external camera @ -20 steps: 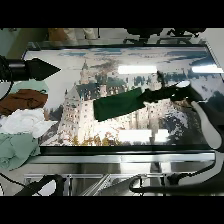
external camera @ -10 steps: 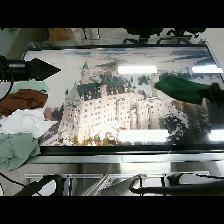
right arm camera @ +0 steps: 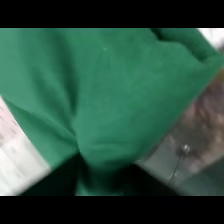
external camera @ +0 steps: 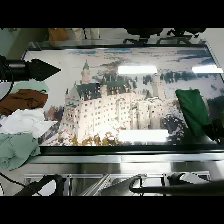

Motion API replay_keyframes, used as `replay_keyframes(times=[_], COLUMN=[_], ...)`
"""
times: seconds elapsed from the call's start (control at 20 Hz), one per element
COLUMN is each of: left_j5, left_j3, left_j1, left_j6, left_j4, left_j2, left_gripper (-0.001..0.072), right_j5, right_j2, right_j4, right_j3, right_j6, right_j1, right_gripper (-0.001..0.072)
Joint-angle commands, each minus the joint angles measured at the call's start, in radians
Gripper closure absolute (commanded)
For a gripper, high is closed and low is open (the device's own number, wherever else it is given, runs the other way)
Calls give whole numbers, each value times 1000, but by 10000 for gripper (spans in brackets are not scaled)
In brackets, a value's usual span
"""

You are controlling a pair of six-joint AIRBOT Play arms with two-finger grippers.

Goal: Fold the shirts.

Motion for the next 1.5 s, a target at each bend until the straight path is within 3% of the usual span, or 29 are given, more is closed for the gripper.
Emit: replay_keyframes(times=[0.0, 0.05, 0.2, 0.25, 0.35, 0.4, 0.45, 0.55, 0.6, 0.75, 1.0, 1.15, 1.45], left_j5=[0, -3, -6, -6, 0, 4, 8, 8, 7, 45, 103, 137, 152], left_j3=[0, 0, 0, 0, 0, 0, 0, 0, -12, -191, -619, -748, -768], left_j1=[0, 0, 0, 0, 0, 0, 0, 0, -1, -1, 0, 0, 0], left_j6=[6, 10, 27, 31, 31, 31, 32, 32, 31, 27, 65, 68, 83], left_j4=[1, 0, 2, 1, 1, 1, 3, 14, 18, 18, 18, 21, 19], left_j2=[0, 0, 0, 0, 0, 0, 0, 0, 4, 81, 278, 357, 387], left_gripper=[693, 693, 693, 693, 693, 693, 693, 694, 694, 694, 694, 694, 693], right_j5=[28, 67, 129, 112, 63, 56, 59, 88, 103, 137, 79, 72, 101], right_j2=[32, 41, 85, 105, 134, 138, 140, 140, 140, 142, 138, 131, 131], right_j4=[-78, -152, -377, -352, -193, -116, -60, -26, -36, -63, -185, -192, -190], right_j3=[2, 50, 224, 269, 318, 332, 336, 336, 335, 329, 266, 264, 264], right_j6=[8, 25, 205, 233, 190, 144, 118, 114, 109, 110, 142, 141, 141], right_j1=[-21, -21, -21, -20, 8, 39, 76, 196, 266, 507, 903, 968, 970], right_gripper=[244, 244, 244, 244, 251, 360, 529, 673, 691, 691, 691, 691, 691])
